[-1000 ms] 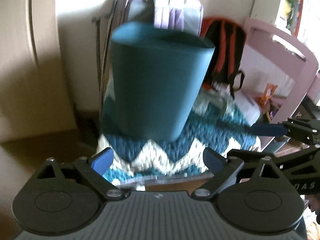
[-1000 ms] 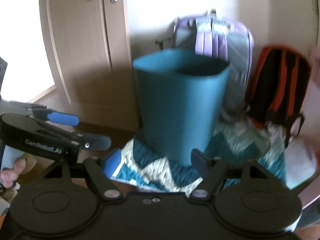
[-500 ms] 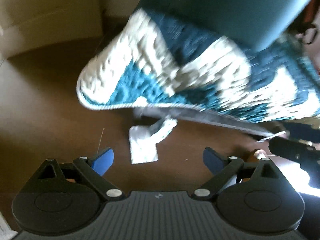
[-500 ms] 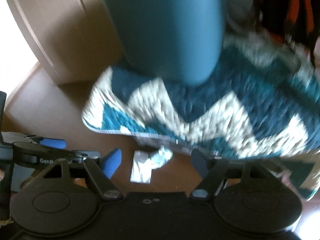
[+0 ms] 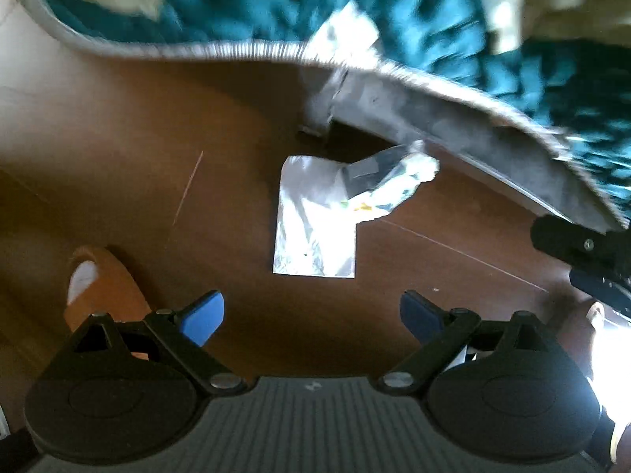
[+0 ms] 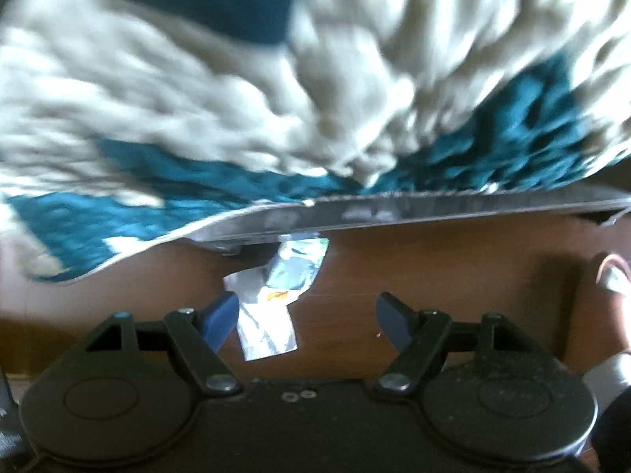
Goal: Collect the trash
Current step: 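Lower both tools back toward the foil and packet on the floor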
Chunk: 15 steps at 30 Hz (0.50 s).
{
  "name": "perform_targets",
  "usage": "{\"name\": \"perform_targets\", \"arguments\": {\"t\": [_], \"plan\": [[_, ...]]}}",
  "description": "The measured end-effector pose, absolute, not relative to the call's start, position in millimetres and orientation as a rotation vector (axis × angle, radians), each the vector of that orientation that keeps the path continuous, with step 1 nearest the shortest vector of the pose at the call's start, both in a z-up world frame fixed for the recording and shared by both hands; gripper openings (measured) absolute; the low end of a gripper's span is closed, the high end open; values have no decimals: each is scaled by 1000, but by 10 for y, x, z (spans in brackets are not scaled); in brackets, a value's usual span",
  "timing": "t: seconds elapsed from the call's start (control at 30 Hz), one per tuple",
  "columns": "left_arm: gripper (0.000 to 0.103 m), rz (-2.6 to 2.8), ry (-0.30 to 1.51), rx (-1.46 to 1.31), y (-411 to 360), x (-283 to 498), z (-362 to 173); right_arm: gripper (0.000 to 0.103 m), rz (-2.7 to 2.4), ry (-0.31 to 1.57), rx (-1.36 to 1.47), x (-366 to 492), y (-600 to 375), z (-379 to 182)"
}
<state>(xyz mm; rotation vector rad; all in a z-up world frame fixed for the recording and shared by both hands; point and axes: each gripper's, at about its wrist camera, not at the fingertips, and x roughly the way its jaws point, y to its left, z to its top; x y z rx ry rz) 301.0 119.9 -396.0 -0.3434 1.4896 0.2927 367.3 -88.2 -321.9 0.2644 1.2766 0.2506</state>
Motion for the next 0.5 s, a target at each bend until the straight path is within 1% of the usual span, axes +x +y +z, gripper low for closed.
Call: {"name": "perform_targets", "arguments": {"t": [0.1, 0.2, 0.27, 0.5], "plan": [[97, 296, 1494, -323, 1236, 3120, -4209, 76, 256, 1288, 247, 3777, -761, -3457], [97, 277, 1461, -256, 1235, 3195, -4390, 76, 256, 1284, 334, 3887, -701, -3642], [97, 255, 1456, -267, 1270, 3205, -4511, 76, 261, 1301, 361, 3958, -630, -3768], [97, 232, 1436, -220, 1306, 3246, -4816, 76, 215, 1367, 379, 4109, -431, -4245]]}}
